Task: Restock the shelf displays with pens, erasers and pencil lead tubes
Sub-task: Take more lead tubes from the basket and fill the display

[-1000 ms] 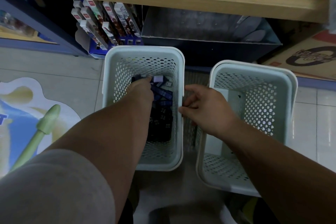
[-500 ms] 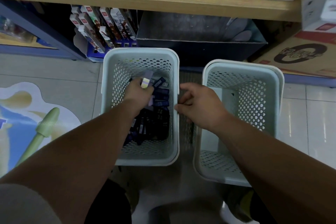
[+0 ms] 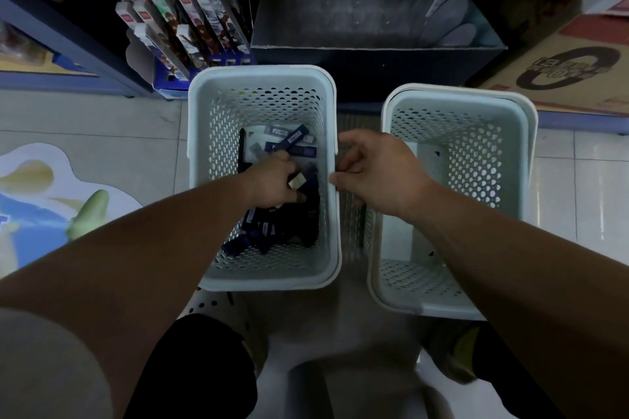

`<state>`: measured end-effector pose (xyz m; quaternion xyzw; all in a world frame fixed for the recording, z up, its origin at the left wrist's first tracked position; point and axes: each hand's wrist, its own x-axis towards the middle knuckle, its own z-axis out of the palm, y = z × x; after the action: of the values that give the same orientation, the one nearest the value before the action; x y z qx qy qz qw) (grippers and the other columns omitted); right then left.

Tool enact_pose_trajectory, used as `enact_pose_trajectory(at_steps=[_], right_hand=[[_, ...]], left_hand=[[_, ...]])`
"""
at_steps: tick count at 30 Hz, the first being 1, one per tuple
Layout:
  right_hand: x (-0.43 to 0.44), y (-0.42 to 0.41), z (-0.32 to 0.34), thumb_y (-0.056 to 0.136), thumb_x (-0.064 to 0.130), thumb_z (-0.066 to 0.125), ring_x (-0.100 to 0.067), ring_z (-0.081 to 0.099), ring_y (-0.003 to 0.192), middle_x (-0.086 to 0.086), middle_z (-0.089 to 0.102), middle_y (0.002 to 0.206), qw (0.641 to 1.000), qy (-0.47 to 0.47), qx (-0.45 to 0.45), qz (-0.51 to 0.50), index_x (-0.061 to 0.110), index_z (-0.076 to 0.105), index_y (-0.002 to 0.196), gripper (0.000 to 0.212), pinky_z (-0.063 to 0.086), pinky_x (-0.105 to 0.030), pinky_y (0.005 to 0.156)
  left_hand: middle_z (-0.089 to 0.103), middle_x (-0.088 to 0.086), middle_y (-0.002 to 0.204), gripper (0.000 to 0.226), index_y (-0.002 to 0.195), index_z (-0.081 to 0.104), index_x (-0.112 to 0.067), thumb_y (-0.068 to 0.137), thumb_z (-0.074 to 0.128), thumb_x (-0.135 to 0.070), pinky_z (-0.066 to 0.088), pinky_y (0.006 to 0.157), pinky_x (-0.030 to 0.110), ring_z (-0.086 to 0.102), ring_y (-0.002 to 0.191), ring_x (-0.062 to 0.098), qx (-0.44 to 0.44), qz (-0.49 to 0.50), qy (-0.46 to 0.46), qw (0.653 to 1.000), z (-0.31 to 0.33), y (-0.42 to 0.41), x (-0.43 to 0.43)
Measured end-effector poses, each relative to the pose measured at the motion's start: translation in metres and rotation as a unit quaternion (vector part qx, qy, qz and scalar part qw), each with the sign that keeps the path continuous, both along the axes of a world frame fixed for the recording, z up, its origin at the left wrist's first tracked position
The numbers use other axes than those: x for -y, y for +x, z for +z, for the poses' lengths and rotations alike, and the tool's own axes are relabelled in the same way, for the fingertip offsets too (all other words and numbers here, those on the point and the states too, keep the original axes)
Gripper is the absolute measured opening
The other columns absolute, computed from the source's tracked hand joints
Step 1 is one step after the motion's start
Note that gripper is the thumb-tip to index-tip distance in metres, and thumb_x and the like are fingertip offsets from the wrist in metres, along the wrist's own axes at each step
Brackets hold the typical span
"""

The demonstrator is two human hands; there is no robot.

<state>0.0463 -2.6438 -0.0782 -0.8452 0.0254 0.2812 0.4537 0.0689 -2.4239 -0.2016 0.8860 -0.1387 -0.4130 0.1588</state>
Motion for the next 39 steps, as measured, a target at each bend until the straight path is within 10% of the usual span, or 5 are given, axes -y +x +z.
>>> enact_pose_trajectory(at_steps=[6, 13, 20, 33, 39], right_hand=[[-0.001, 0.000, 0.003, 0.084, 0.015, 0.081, -0.020, 0.071, 0.066, 0.007, 0.068, 0.086, 1.000, 0.006, -0.007, -0.003, 0.021, 0.059, 0.132, 0.053, 0.057, -0.027, 0.049], [-0.001, 0.000, 0.003, 0.083, 0.016, 0.082, -0.011, 0.067, 0.058, 0.007, 0.068, 0.087, 1.000, 0.006, -0.010, -0.007, 0.020, 0.058, 0.135, 0.058, 0.051, -0.020, 0.047], [-0.002, 0.000, 0.004, 0.082, 0.015, 0.083, -0.004, 0.064, 0.052, 0.008, 0.068, 0.086, 1.000, -0.001, -0.010, -0.003, 0.020, 0.059, 0.133, 0.057, 0.049, -0.019, 0.046], [-0.005, -0.001, 0.005, 0.078, 0.020, 0.087, -0.004, 0.064, 0.075, 0.011, 0.066, 0.087, 0.999, -0.029, 0.019, 0.034, 0.022, 0.063, 0.124, 0.052, 0.057, -0.031, 0.070], [-0.006, 0.000, 0.010, 0.079, 0.020, 0.086, -0.008, 0.067, 0.075, 0.008, 0.068, 0.090, 0.999, -0.030, 0.004, 0.030, 0.024, 0.062, 0.126, 0.053, 0.060, -0.037, 0.075]], left_hand=[[0.041, 0.007, 0.129, 0.102, 0.130, 0.057, -0.021, 0.045, 0.083, -0.072, 0.047, 0.098, 0.046, 0.042, 0.120, 0.030, 0.063, -0.037, 0.046, 0.996, 0.000, -0.019, -0.006], [0.063, -0.011, 0.086, 0.066, 0.107, 0.051, -0.023, 0.058, 0.092, -0.041, 0.050, 0.070, 0.028, 0.062, 0.081, 0.012, 0.009, 0.033, 0.016, 0.999, 0.008, -0.022, 0.000], [0.061, -0.007, 0.085, 0.042, 0.082, 0.050, -0.024, 0.065, 0.088, -0.028, 0.047, 0.067, 0.028, 0.059, 0.076, 0.015, -0.035, 0.080, 0.028, 0.996, 0.012, -0.020, 0.005], [0.071, 0.006, 0.084, 0.025, 0.083, 0.067, -0.008, 0.067, 0.084, -0.001, 0.056, 0.071, 0.031, 0.069, 0.081, 0.024, -0.136, 0.367, -0.114, 0.913, 0.017, -0.031, 0.005], [0.076, 0.011, 0.090, 0.052, 0.098, 0.072, -0.007, 0.049, 0.090, -0.013, 0.060, 0.068, 0.035, 0.073, 0.083, 0.028, -0.165, 0.423, -0.141, 0.880, 0.047, -0.028, 0.004]])
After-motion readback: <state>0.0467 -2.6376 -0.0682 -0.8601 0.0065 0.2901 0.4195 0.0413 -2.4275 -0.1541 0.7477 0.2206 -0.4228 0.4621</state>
